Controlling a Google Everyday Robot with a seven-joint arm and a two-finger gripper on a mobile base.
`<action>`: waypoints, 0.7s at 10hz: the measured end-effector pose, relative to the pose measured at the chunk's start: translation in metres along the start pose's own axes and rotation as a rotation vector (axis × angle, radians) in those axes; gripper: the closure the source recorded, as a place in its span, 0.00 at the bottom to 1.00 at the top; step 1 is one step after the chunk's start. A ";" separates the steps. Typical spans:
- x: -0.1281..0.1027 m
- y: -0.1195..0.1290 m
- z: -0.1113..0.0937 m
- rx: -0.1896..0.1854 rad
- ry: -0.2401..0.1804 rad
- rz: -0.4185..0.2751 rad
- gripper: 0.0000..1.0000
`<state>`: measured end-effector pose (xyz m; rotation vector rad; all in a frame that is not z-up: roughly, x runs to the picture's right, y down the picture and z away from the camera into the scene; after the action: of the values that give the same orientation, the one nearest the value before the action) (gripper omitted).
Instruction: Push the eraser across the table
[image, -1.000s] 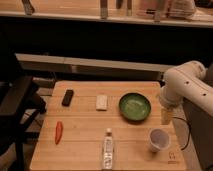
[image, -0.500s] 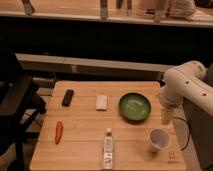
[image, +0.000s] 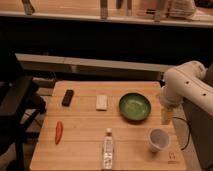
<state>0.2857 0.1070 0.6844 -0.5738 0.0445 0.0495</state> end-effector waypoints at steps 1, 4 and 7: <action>0.000 0.000 0.000 0.000 0.000 0.000 0.20; 0.000 -0.001 -0.001 0.002 0.003 -0.003 0.20; -0.038 -0.025 -0.006 0.038 0.023 -0.077 0.20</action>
<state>0.2495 0.0818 0.6950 -0.5378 0.0450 -0.0331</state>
